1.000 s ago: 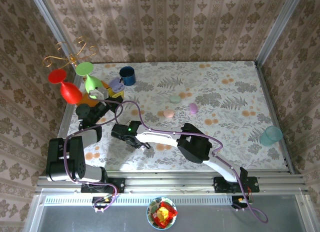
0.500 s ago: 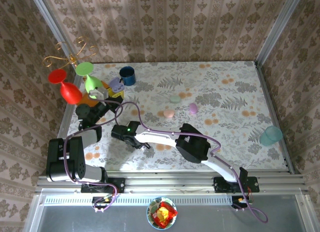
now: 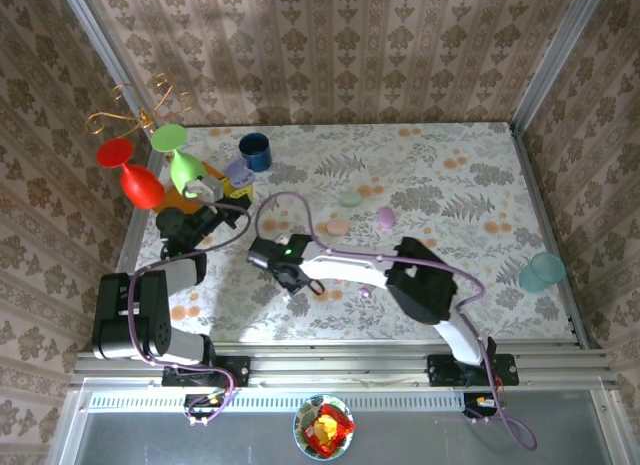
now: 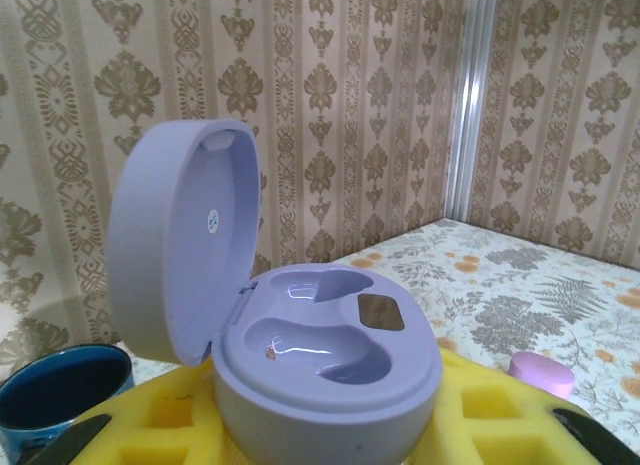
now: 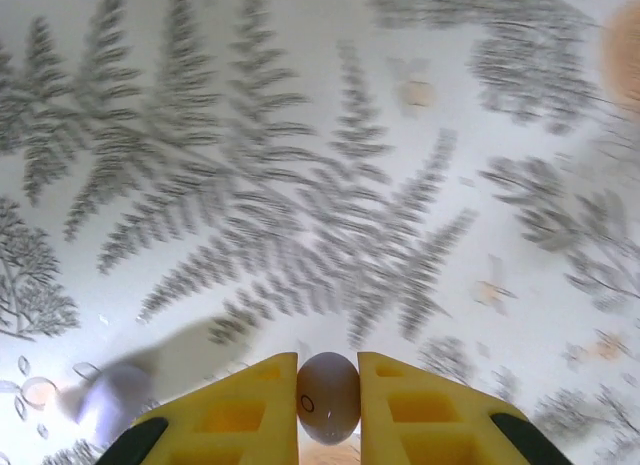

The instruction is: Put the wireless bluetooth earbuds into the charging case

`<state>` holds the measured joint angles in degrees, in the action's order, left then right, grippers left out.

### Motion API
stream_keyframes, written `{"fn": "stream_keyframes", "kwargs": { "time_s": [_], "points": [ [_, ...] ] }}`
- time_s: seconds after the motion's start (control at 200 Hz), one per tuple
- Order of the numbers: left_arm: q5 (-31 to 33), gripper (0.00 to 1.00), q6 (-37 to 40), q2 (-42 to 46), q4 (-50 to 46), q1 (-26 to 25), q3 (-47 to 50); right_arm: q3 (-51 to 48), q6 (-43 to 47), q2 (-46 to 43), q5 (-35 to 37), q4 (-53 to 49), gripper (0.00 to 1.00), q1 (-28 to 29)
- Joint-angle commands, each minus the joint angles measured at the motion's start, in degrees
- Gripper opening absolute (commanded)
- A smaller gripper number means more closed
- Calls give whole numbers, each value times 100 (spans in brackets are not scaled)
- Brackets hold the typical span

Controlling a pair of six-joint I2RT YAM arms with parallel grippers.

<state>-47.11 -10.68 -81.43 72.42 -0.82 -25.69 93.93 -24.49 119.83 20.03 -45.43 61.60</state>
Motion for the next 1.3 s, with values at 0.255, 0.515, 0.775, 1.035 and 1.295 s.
{"fn": "stream_keyframes", "kwargs": {
  "time_s": [0.255,0.515,0.775,1.035,1.295],
  "points": [
    [-305,32,501,-386,162,-960,-89,-2505,-282,-2704,-1838,1988,19,-1497],
    [-564,31,665,-463,152,-1816,-15,-3167,245,-3941,-3435,2417,17,-2358],
    [-1032,32,716,-607,159,-2223,104,-3065,469,-4530,-4771,2770,16,-2616],
    [-1400,32,638,-692,158,-2433,126,-2650,470,-4176,-5468,2880,16,-2618],
    [-1650,32,544,-712,161,-2458,73,-2493,472,-3850,-5278,2846,15,-2612]
  ]
}}
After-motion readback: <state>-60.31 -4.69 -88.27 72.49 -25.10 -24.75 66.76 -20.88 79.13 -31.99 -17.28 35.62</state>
